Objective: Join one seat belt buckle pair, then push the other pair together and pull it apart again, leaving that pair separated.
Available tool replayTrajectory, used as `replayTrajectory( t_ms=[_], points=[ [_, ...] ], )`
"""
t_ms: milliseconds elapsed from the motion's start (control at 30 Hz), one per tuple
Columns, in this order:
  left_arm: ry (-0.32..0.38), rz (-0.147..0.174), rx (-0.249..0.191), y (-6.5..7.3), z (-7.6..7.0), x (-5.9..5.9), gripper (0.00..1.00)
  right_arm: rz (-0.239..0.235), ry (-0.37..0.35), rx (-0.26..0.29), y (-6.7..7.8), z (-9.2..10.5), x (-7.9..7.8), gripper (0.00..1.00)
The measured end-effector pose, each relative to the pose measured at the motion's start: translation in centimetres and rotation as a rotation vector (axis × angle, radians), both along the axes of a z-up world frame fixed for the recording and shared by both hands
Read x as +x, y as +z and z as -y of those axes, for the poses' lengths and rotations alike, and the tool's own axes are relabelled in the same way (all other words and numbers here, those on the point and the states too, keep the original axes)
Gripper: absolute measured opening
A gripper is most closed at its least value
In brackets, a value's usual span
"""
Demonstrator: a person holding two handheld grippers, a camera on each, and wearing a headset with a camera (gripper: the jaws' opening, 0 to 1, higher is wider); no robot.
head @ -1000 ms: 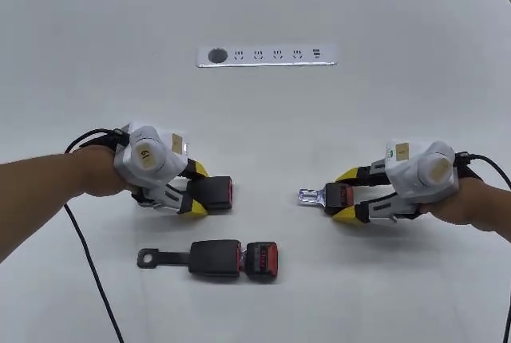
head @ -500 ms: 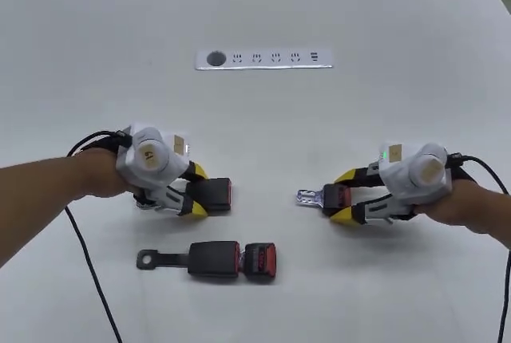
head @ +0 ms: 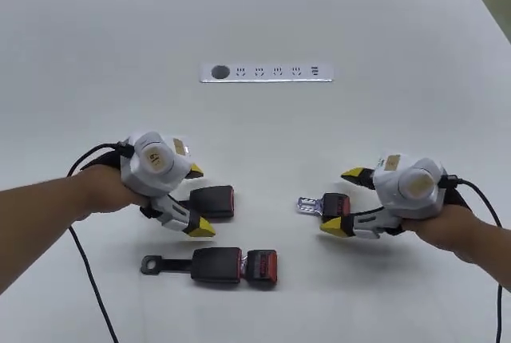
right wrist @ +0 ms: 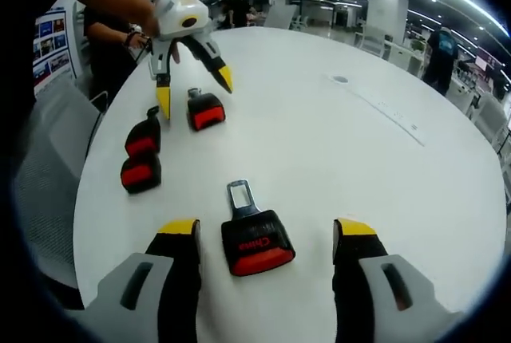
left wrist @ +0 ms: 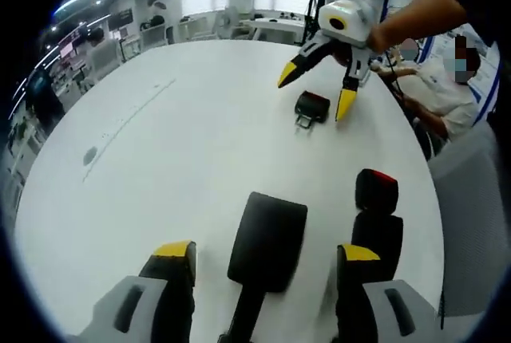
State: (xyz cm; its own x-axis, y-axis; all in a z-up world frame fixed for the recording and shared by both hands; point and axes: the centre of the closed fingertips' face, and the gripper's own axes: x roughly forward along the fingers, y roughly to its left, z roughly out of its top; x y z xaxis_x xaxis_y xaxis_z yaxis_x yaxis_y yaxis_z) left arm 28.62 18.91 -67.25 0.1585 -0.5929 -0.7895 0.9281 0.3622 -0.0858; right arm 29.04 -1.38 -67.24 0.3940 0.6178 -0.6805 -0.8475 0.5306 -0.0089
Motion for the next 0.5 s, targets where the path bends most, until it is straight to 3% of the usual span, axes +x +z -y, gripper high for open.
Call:
replayTrajectory(
  t_ms=[100,167,333,433,500],
  points=[
    [0.067,0.012,-0.016,0.7,-0.4,0.3,0.84,0.031,-0.078,0.032,1.0,0.1,0.5,0.69],
    [0.102,0.036,-0.043,1.7,-0.3,0.3,0.85,0.054,-0.128,0.05,2.2,0.2,0.7,0.72],
    [0.183,0.056,-0.064,2.5,-1.3,0.5,0.92,0.086,-0.223,0.092,3.8,-0.1,0.7,0.76],
    [0.262,0.046,-0.093,3.3,-1.7,0.3,0.95,0.11,-0.264,0.103,4.3,-0.1,0.5,0.78],
    [0.297,0.083,-0.113,3.8,-2.4,0.6,0.95,0.126,-0.3,0.114,4.9,0.0,0.4,0.8]
  ],
)
